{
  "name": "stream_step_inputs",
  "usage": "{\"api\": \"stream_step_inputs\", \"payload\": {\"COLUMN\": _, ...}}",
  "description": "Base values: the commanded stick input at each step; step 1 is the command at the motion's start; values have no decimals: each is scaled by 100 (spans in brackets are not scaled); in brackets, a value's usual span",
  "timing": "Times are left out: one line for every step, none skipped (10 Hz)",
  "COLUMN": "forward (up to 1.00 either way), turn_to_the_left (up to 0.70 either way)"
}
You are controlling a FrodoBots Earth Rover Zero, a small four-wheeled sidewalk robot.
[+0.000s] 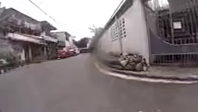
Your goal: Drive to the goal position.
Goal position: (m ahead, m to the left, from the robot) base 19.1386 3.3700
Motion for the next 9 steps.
{"api": "stream_step_inputs", "payload": {"forward": 6, "turn_to_the_left": 0}}
{"api": "stream_step_inputs", "payload": {"forward": 15, "turn_to_the_left": 0}}
{"api": "stream_step_inputs", "payload": {"forward": 43, "turn_to_the_left": 0}}
{"api": "stream_step_inputs", "payload": {"forward": 70, "turn_to_the_left": 0}}
{"api": "stream_step_inputs", "payload": {"forward": 70, "turn_to_the_left": 0}}
{"api": "stream_step_inputs", "payload": {"forward": 70, "turn_to_the_left": 0}}
{"api": "stream_step_inputs", "payload": {"forward": 70, "turn_to_the_left": 0}}
{"api": "stream_step_inputs", "payload": {"forward": 70, "turn_to_the_left": 0}}
{"api": "stream_step_inputs", "payload": {"forward": 70, "turn_to_the_left": 1}}
